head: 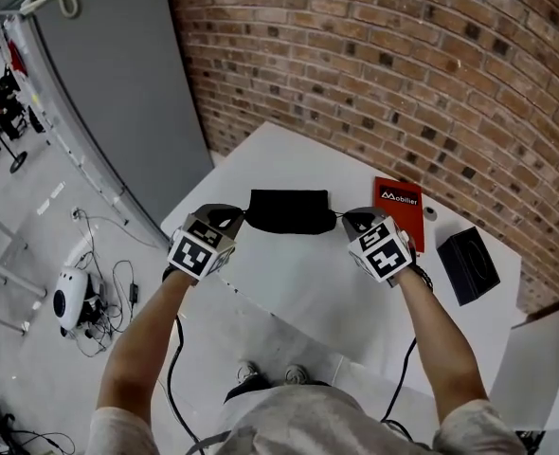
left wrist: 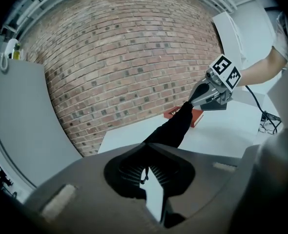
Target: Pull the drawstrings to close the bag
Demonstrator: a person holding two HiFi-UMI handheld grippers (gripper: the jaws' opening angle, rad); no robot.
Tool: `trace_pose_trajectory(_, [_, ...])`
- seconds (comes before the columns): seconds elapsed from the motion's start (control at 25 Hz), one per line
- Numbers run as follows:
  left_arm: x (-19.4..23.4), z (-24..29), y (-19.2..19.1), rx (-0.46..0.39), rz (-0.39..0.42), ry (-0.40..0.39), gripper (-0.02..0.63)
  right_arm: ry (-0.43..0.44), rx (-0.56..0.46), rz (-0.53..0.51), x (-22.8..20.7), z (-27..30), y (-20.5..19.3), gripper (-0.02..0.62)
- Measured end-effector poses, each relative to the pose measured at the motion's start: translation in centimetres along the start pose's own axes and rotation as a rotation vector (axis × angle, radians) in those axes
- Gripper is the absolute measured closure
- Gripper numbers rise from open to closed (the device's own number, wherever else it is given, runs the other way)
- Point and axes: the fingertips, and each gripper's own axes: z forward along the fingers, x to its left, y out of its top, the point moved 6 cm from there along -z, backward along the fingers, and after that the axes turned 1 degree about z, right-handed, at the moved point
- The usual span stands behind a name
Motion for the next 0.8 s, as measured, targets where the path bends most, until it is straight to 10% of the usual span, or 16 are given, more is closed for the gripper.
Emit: trace_pose_trajectory(0.8, [5.6, -3.6, 6.6, -0.267, -0.120, 0.102, 0.594, -0.249, -0.207, 0.284, -1.9, -4.3, 7.4, 0.592])
